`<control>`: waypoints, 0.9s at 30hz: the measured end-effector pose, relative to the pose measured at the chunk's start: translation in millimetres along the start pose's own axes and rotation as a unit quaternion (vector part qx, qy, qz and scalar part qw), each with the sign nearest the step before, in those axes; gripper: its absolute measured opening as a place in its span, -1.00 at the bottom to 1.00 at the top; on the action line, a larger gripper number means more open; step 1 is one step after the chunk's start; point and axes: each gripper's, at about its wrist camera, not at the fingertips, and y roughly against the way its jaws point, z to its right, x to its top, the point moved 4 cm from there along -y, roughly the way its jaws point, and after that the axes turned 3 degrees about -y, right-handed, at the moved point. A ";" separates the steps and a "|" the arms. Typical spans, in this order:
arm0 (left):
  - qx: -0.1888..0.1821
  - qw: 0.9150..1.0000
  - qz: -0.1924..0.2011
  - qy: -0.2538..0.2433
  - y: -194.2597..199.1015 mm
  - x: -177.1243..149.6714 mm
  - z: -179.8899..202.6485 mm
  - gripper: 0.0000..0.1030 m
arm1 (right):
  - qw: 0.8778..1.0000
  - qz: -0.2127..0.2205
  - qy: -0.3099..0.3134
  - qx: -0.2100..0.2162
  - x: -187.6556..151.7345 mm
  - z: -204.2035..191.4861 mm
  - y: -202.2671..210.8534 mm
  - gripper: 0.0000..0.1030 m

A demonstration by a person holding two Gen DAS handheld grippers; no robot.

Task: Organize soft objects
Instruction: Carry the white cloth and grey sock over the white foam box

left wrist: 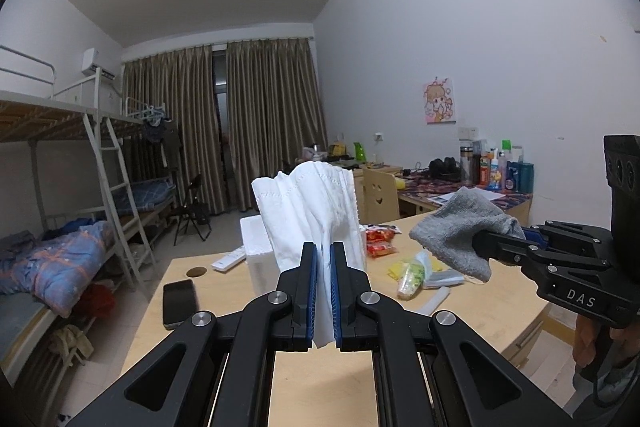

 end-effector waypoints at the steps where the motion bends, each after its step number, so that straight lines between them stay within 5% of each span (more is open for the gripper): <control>1: 0.001 1.000 -0.001 0.001 -2.8 0.8 -1.8 -0.87 | 1.000 -0.001 0.000 0.000 0.9 0.9 -2.0 -0.57; 27: 0.005 1.000 -0.024 0.019 -94.1 31.8 -42.1 -0.87 | 0.999 -0.019 -0.005 0.026 30.5 10.8 -64.3 -0.57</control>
